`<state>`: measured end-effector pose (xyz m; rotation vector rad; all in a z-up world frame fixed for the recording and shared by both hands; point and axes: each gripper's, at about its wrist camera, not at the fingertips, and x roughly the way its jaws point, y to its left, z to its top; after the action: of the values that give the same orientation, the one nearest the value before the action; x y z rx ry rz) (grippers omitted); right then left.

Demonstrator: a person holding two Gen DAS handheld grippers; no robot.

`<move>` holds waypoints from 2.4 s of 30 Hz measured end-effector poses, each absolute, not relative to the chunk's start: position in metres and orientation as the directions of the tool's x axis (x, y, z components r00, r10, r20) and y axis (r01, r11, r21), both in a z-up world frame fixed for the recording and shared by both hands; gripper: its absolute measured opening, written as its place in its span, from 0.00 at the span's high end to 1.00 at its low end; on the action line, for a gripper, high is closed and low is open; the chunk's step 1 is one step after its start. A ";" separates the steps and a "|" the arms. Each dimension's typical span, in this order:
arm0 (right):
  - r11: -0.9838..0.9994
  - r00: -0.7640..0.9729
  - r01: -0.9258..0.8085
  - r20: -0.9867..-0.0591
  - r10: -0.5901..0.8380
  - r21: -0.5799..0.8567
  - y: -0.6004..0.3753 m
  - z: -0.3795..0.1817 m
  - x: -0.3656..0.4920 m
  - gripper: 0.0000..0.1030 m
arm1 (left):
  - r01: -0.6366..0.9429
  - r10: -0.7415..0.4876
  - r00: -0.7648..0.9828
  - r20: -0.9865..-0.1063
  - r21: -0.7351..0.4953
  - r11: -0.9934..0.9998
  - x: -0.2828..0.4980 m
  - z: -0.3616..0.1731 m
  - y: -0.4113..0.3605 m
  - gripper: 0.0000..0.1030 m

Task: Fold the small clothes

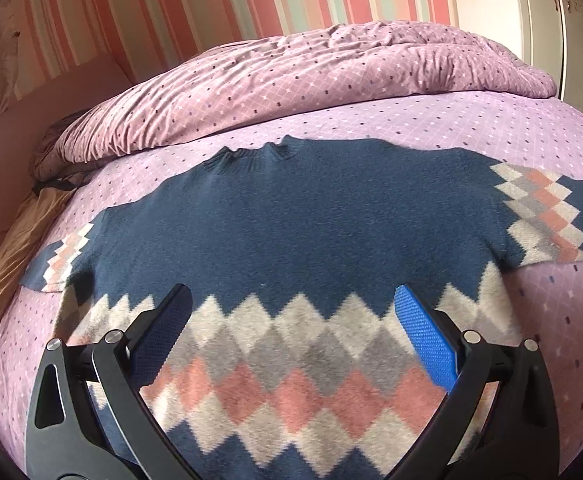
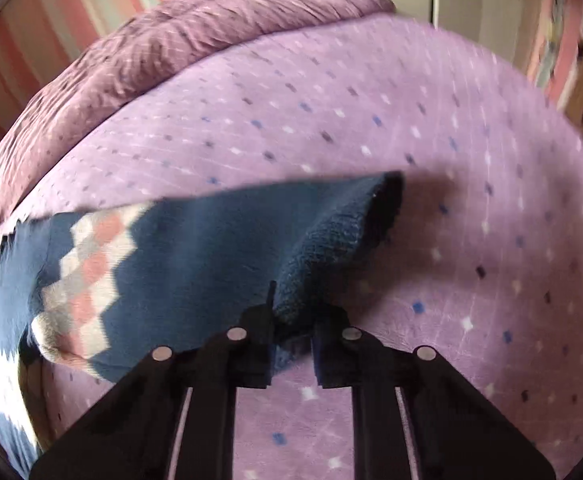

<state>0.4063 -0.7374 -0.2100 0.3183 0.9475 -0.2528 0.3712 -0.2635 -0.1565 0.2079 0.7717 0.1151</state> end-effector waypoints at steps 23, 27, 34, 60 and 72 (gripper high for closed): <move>0.925 0.497 -0.224 -0.780 0.379 0.307 -0.239 -0.165 0.529 0.29 | -0.241 0.346 0.640 -0.686 0.249 0.938 0.380 -0.140 -0.040 0.03; 0.926 0.585 -0.223 -0.719 0.376 0.303 -0.266 -0.135 0.513 0.23 | -0.204 0.295 0.642 -0.708 0.213 0.955 0.395 -0.147 -0.050 0.03; 0.956 0.667 -0.162 -0.687 0.288 0.244 -0.339 -0.101 0.496 0.21 | -0.096 0.103 0.572 -0.814 0.059 0.994 0.449 -0.182 -0.100 0.03; 0.967 0.676 -0.064 -0.702 0.223 0.246 -0.409 -0.131 0.479 0.20 | -0.068 0.078 0.619 -0.782 0.045 0.997 0.511 -0.180 -0.149 0.96; 0.974 0.651 -0.077 -0.729 0.213 0.215 -0.395 -0.136 0.479 0.20 | -0.175 0.276 0.627 -0.729 0.214 0.961 0.523 -0.165 -0.046 0.96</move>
<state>0.4788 -0.3955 -0.1361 0.1707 0.8472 0.1653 0.5227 -0.0459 -0.1650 0.1265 0.8555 0.2596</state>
